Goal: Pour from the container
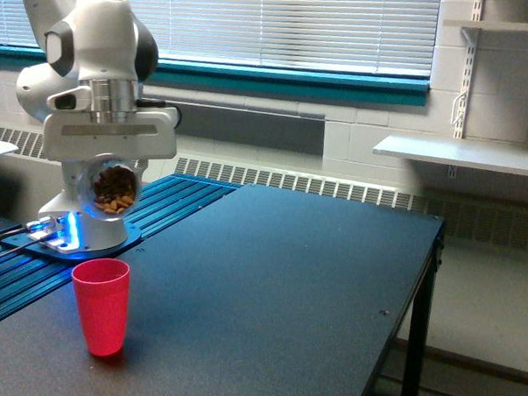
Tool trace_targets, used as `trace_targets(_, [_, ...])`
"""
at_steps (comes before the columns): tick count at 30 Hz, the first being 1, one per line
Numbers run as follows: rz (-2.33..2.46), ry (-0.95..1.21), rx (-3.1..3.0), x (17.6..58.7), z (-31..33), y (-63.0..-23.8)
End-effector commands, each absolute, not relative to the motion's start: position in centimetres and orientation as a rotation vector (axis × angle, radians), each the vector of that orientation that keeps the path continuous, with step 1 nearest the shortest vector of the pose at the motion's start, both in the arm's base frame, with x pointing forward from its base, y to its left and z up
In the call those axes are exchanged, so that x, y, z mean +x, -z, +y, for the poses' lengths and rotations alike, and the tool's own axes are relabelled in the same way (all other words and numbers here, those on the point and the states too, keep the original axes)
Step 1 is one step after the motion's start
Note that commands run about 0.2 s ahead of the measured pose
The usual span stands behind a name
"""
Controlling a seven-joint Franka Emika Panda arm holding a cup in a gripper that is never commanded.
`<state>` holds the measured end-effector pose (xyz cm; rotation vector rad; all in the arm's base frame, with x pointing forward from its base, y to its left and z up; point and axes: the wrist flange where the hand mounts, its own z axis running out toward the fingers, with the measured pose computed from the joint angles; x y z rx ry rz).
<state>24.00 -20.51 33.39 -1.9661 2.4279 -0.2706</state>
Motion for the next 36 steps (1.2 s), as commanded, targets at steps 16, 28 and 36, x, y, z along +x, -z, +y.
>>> trace_targets(16, [2.342,0.180,-2.037,22.3,-22.7,-30.8])
trace_targets(28, [2.313,0.156,-2.048,23.0,-24.6,-30.0])
trace_targets(36, [2.307,0.144,-2.047,23.6,-26.0,-29.7])
